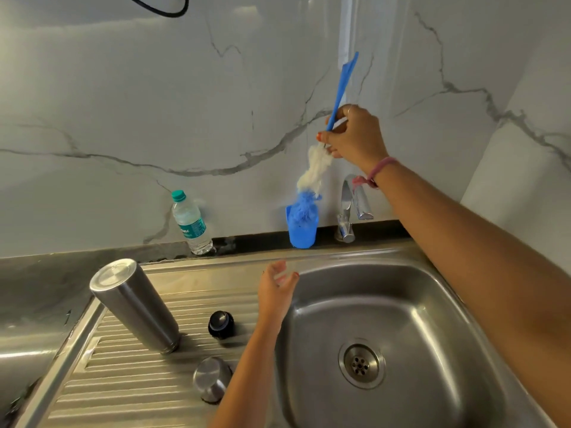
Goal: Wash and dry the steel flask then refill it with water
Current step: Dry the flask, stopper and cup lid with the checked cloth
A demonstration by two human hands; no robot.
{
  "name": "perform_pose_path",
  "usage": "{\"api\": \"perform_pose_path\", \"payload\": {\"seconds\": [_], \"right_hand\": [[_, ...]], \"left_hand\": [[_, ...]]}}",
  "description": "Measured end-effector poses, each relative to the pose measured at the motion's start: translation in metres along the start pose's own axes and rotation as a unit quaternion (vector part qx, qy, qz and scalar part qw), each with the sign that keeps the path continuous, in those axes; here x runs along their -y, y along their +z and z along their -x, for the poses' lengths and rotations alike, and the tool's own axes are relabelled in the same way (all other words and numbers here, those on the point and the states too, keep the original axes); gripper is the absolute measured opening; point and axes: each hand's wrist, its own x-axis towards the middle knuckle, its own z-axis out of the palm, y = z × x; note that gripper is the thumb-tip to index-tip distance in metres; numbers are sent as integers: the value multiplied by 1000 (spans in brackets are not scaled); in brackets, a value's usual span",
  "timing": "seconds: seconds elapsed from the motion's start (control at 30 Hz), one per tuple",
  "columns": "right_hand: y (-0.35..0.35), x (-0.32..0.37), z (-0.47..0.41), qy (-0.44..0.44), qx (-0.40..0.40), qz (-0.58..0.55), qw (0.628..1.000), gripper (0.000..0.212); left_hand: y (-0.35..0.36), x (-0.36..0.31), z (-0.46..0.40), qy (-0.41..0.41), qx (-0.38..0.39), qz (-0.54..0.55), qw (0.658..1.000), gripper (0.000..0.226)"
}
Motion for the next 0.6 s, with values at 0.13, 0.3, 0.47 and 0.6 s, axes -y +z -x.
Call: {"api": "perform_pose_path", "payload": {"seconds": [0.13, 0.3, 0.47, 0.6], "right_hand": [[18, -11, -19, -7, -6, 27, 1000, 28], [37, -29, -33, 4, 11, 49, 999, 29], [56, -45, -39, 10, 57, 91, 994, 33], [69, -57, -42, 48, 96, 97, 989, 32]], "left_hand": [[-2, 15, 1, -27, 7, 9, 1000, 36], [-2, 23, 1, -45, 2, 15, 999, 33], [-3, 28, 0, -54, -1, 15, 998, 28], [-4, 33, 0, -63, -5, 25, 998, 19]]}}
